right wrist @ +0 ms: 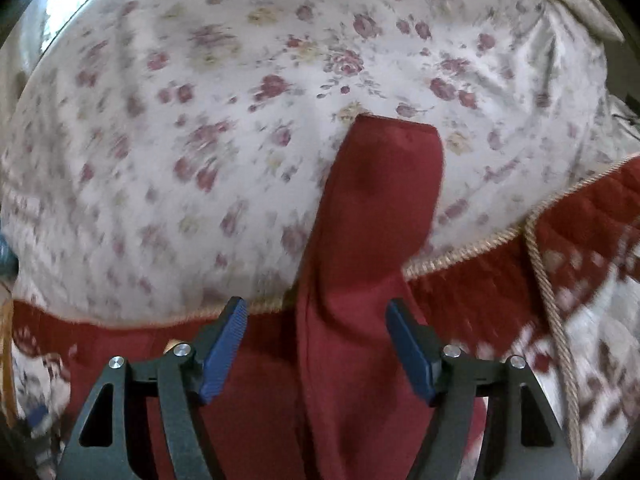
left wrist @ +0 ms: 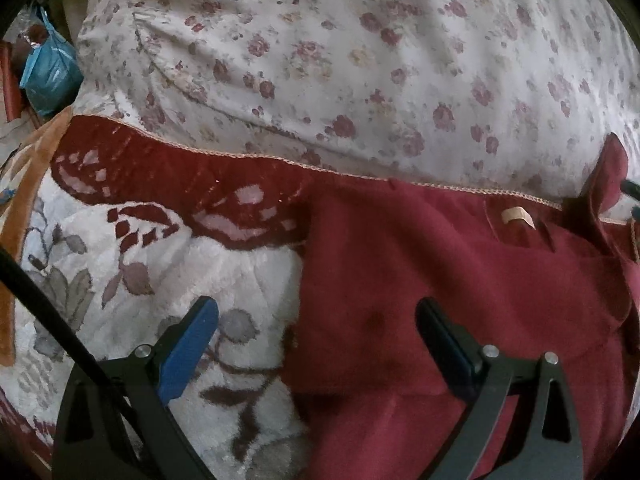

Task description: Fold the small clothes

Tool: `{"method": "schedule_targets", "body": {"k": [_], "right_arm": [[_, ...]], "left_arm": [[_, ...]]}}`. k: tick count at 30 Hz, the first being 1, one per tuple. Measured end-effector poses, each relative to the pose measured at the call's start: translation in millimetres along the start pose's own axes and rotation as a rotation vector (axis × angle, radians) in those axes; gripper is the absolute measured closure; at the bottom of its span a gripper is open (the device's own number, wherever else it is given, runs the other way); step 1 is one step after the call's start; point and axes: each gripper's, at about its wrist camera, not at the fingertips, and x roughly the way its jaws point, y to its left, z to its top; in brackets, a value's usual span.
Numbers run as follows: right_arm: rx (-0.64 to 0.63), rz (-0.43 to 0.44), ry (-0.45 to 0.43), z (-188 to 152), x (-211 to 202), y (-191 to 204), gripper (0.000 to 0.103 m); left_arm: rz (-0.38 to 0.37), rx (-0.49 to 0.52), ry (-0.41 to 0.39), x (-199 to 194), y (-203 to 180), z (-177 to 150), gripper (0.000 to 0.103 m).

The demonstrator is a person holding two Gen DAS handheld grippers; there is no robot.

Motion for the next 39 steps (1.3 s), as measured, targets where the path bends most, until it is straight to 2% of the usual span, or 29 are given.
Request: {"method": "schedule_targets", "body": {"k": [4,6,7,10,12,13,14,15,17,21,26,30,33,35,38,39], "right_arm": [[0.021,-0.027,-0.01,27.7,36.7,-2.2,0.028],[0.03,-0.044,0.005,37.8,56.1,-4.8,0.039],[0.05,-0.046,0.01,42.1,65.8,-8.0,0.039],[0.037,-0.046,0.009,46.3,78.2,-8.1,0.04],[0.0,-0.041,0.004,45.4,77.8,-3.6,0.043],[-0.021,-0.038,0.009,45.0,77.0,-2.3,0.058],[-0.038,-0.044,0.013,44.3,75.6,-0.7,0.08],[-0.044,-0.036,0.024,44.6,71.6,-1.4,0.094],[-0.036,-0.011,0.034,50.7,61.2,-7.2,0.095],[-0.058,0.069,-0.047,58.1,0.5,-3.1,0.095],[-0.186,0.201,-0.146,61.2,-93.7,34.0,0.095],[-0.31,0.327,-0.141,48.9,-142.6,79.5,0.095],[-0.433,0.426,-0.06,22.1,-146.8,129.1,0.095],[-0.496,0.446,-0.014,-1.3,-136.9,154.3,0.095],[-0.543,0.461,0.108,-49.2,-89.8,190.0,0.092],[-0.543,0.473,0.183,-72.2,-67.2,200.5,0.091]], "left_arm": [[0.009,0.008,-0.005,2.6,3.3,2.7,0.004],[0.014,0.015,-0.002,4.5,3.4,3.6,0.004],[0.017,0.017,0.002,6.3,4.0,3.9,0.004],[0.021,0.015,0.012,10.3,6.1,4.4,0.004],[0.026,0.012,0.012,11.4,6.8,4.8,0.004],[0.026,0.011,0.012,11.5,6.9,4.8,0.004],[0.026,0.01,0.012,11.1,7.1,4.9,0.004],[0.028,0.01,0.008,10.2,7.3,5.2,0.004],[0.035,0.006,-0.004,7.8,8.9,6.1,0.004],[0.03,-0.034,-0.034,-3.7,19.3,9.3,0.004],[0.007,-0.116,-0.068,-20.0,41.3,13.5,0.004],[-0.009,-0.179,-0.077,-27.2,59.8,15.2,0.004],[-0.034,-0.229,-0.09,-33.3,74.2,15.8,0.004],[-0.037,-0.243,-0.093,-33.8,78.2,15.5,0.004],[-0.052,-0.23,-0.073,-27.5,74.0,15.6,0.004],[-0.057,-0.221,-0.067,-25.8,71.3,15.5,0.004]]}}
